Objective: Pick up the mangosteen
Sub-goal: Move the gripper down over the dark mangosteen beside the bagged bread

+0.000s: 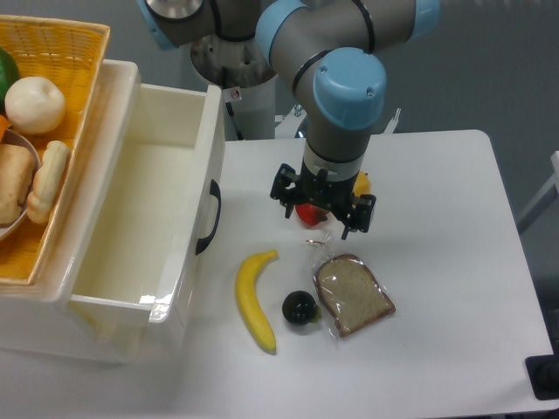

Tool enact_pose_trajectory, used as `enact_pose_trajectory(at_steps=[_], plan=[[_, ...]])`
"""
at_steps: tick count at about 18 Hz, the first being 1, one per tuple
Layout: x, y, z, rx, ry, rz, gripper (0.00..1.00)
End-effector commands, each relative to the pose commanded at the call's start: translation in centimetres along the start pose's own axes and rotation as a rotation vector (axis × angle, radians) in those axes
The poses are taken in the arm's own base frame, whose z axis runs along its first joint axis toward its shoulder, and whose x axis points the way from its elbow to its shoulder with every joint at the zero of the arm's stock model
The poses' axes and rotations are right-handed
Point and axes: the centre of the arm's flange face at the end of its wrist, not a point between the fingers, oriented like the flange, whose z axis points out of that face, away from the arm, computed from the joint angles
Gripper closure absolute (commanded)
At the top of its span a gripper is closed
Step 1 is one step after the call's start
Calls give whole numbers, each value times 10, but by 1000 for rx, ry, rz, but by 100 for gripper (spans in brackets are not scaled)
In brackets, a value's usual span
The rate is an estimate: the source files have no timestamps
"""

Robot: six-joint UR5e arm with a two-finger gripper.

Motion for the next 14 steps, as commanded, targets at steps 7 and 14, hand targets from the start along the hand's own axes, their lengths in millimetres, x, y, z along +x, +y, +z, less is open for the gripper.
enact_pose_trajectory(at_steps=[7, 14], plan=[[-6, -1, 18, -17, 24, -17, 0], [-24, -4, 60, -44, 54, -176, 0]])
